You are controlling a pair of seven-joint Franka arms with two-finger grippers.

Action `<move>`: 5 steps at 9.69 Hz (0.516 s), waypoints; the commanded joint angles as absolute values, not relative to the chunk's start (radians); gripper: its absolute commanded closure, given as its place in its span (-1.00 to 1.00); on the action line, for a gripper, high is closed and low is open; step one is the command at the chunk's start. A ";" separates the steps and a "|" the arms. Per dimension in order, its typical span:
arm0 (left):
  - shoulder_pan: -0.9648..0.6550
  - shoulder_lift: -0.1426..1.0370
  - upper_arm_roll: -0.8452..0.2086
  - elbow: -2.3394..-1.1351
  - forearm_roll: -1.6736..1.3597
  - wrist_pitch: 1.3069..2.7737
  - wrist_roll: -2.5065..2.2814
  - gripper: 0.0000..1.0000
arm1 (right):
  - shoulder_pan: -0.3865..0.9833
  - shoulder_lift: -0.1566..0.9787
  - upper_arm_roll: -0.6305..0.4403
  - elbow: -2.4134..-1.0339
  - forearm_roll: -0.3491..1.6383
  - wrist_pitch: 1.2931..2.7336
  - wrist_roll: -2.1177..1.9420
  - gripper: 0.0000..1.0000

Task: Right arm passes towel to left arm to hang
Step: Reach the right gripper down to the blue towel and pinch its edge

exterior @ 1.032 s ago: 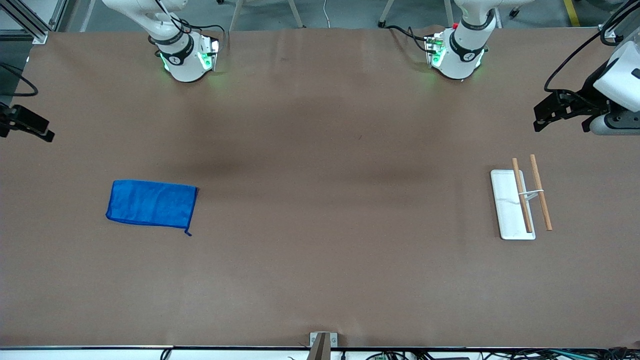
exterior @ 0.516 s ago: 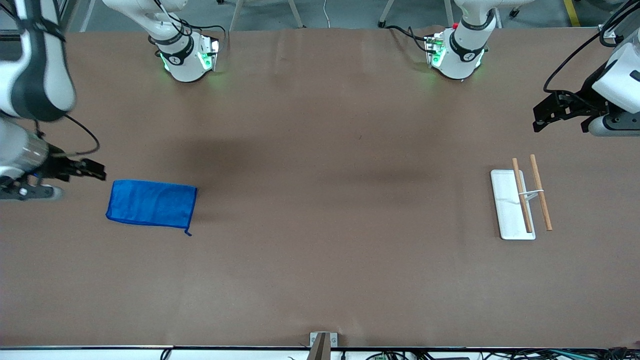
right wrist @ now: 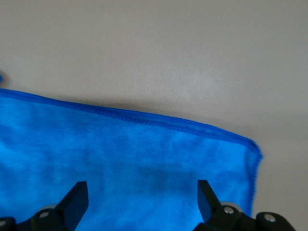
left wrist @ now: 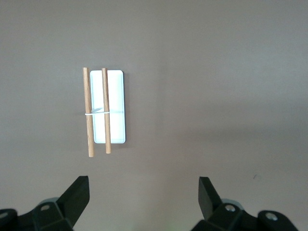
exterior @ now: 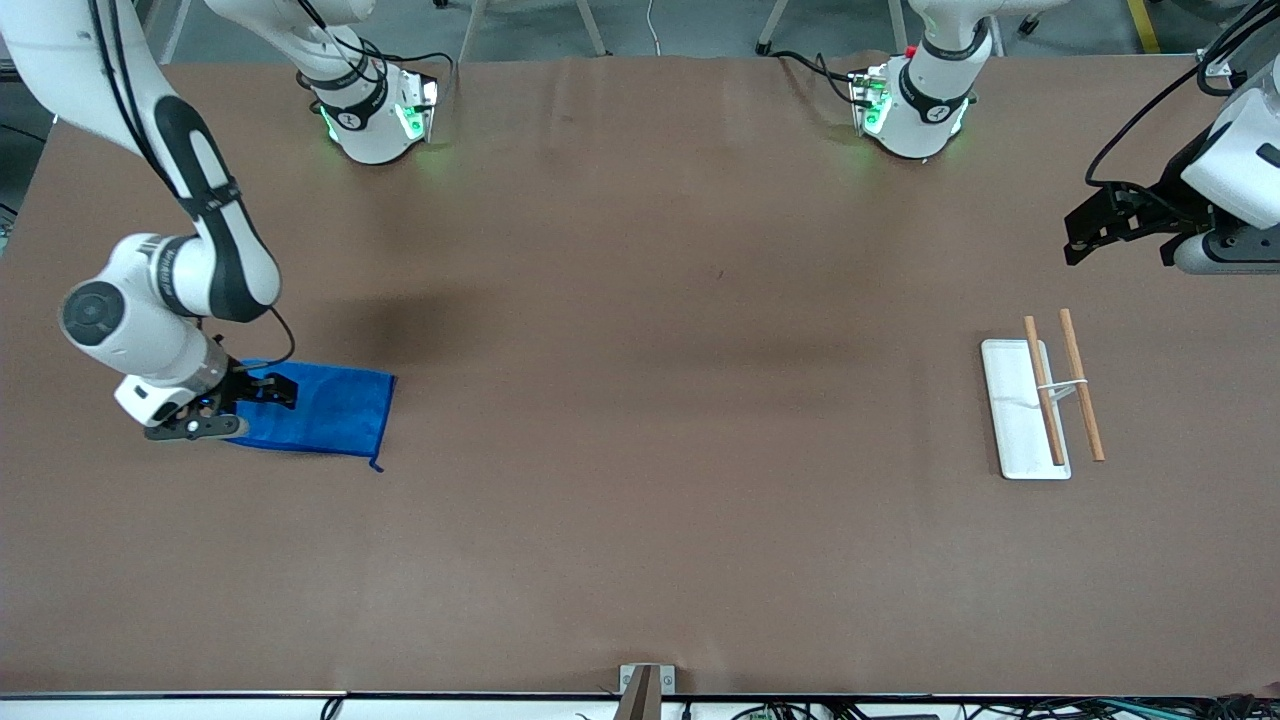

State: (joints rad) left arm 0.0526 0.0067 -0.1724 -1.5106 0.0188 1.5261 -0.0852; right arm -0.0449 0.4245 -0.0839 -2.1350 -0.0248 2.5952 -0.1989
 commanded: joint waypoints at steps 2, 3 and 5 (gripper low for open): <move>0.051 0.014 -0.178 -1.540 0.040 1.536 -0.100 -1.00 | -0.075 0.445 -0.078 -2.155 0.020 2.614 -0.218 -0.95; 0.052 0.015 -0.178 -1.540 0.038 1.536 -0.100 -1.00 | -0.077 0.459 -0.078 -2.155 0.043 2.615 -0.219 -0.92; 0.052 0.015 -0.176 -1.539 0.040 1.537 -0.100 -1.00 | -0.074 0.477 -0.078 -2.158 0.049 2.629 -0.219 -0.85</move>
State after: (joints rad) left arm 0.0528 0.0073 -0.1724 -1.5109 0.0188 1.5268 -0.0852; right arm -0.0681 0.4686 -0.0848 -2.1446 0.0216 2.6105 -0.2017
